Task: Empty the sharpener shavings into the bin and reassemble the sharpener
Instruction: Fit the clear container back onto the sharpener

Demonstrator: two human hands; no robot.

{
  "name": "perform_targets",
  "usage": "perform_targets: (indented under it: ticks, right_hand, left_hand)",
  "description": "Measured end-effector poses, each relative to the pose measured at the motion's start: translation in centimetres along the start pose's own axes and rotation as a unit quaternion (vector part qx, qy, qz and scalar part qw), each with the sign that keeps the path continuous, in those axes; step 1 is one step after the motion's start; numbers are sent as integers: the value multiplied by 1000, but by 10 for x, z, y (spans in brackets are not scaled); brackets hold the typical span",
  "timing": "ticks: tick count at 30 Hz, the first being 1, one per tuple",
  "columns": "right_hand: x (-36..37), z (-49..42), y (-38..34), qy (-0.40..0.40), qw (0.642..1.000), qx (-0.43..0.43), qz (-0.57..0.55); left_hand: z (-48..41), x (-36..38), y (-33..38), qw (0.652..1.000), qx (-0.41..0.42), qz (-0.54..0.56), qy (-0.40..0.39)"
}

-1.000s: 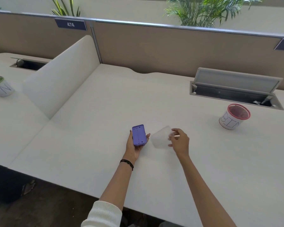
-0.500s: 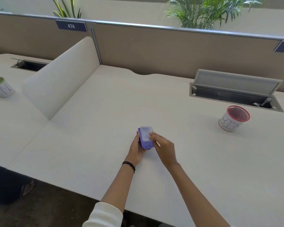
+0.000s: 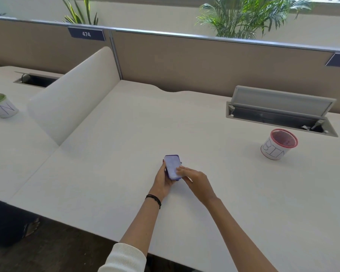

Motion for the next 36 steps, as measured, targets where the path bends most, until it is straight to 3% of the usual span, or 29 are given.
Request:
perform_targets:
  ticks: [8, 16, 28, 36]
  right_hand:
    - [-13, -11, -17, 89, 993, -48, 60]
    - [-4, -7, -15, 39, 995, -46, 85]
    - [2, 0, -1, -51, 999, 3, -11]
    - [7, 6, -14, -45, 993, -73, 80]
  left_hand:
    - [-2, -3, -3, 1000, 0, -13, 14]
    - [-3, -4, -1, 1000, -1, -29, 12]
    - [-6, -2, -2, 999, 4, -43, -32]
    - [-4, -3, -4, 999, -3, -8, -39]
Point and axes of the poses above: each hand's wrist, its own z-axis away from the middle knuckle, its own x-axis out of the palm, y = z × x, the point moved 6 cm from there along -z, towards the middle knuckle, and after that the axes turned 8 degrees about -z, right-handed, at the moved point
